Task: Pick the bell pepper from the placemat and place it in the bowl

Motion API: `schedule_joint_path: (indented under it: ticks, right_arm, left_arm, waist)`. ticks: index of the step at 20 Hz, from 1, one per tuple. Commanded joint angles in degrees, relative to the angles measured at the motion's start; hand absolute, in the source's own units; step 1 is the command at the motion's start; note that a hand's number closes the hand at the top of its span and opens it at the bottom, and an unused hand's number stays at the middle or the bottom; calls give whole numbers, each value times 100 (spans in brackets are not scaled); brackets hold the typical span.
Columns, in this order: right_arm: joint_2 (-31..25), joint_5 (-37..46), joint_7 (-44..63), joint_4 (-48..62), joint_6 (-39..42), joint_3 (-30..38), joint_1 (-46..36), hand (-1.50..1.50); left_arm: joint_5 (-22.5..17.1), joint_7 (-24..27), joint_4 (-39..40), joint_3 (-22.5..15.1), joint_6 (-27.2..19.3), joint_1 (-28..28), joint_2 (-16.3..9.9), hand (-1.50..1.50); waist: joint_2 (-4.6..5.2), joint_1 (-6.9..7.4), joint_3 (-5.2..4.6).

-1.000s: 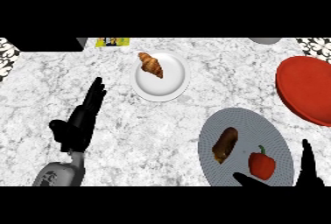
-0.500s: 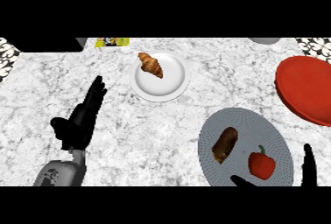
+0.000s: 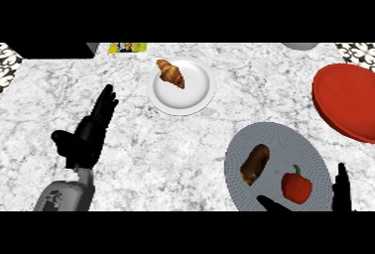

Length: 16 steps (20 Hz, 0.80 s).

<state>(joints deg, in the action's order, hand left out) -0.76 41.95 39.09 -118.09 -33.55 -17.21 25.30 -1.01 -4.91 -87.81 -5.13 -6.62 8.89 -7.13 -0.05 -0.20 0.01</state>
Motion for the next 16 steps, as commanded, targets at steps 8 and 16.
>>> schedule_joint_path:
  ticks: [8,16]
  right_arm:
    - [-13,-989,-952,1339,-385,568,-567,-150]
    - [-108,-270,-505,1982,-389,766,-536,-150]
  left_arm:
    - [22,96,-23,267,297,-68,-29,0]
    - [478,22,-263,-168,-145,-220,435,0]
  waist:
    - [3,13,-1]
    - [3,22,-1]
